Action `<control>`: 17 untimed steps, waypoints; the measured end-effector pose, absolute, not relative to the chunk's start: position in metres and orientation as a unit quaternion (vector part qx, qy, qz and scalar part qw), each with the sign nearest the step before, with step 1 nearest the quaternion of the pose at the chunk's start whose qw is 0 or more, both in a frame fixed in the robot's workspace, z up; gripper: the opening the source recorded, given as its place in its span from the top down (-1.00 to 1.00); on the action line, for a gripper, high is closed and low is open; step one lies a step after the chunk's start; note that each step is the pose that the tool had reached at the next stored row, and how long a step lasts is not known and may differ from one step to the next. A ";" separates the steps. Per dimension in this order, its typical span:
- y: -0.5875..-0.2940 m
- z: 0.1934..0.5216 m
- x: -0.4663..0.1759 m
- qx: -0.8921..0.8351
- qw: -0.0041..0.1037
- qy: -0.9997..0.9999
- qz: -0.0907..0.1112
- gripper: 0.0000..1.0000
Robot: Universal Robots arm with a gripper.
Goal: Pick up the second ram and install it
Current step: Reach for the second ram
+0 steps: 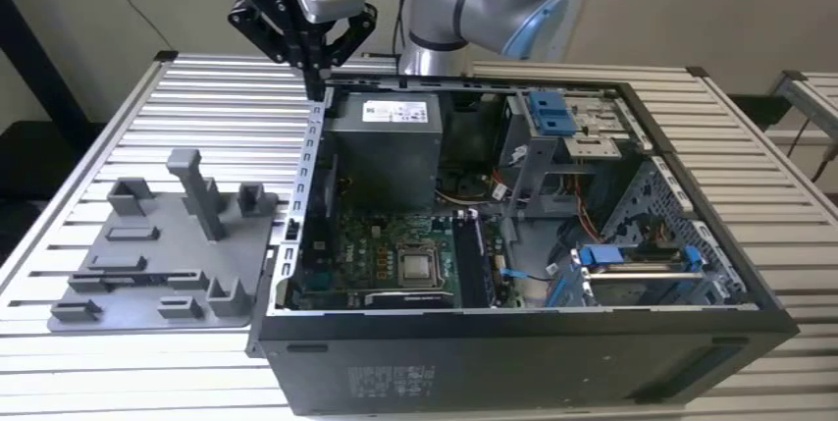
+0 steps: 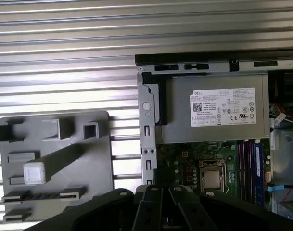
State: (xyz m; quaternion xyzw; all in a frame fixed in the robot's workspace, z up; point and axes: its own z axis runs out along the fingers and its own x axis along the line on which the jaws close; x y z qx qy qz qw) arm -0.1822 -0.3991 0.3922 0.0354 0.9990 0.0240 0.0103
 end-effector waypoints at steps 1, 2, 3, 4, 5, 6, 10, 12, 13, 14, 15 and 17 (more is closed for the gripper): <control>-0.399 0.392 -0.184 0.035 0.010 0.999 0.024 0.79; -0.399 0.392 -0.185 0.035 0.010 0.999 0.024 0.79; -0.399 0.392 -0.187 0.035 0.010 0.999 0.024 0.79; -0.399 0.392 -0.188 0.035 0.010 0.999 0.024 0.79; -0.399 0.392 -0.190 0.035 0.010 0.999 0.024 0.79; -0.399 0.392 -0.191 0.035 0.010 0.999 0.024 0.79; -0.399 0.392 -0.197 0.035 0.010 0.999 0.024 0.79; -0.399 0.392 -0.199 0.035 0.010 0.999 0.024 0.79; -0.399 0.392 -0.200 0.035 0.010 0.999 0.024 0.79; -0.399 0.392 -0.201 0.035 0.010 0.999 0.024 0.79; -0.399 0.392 -0.203 0.035 0.010 0.999 0.024 0.79; -0.399 0.392 -0.205 0.035 0.010 0.999 0.024 0.79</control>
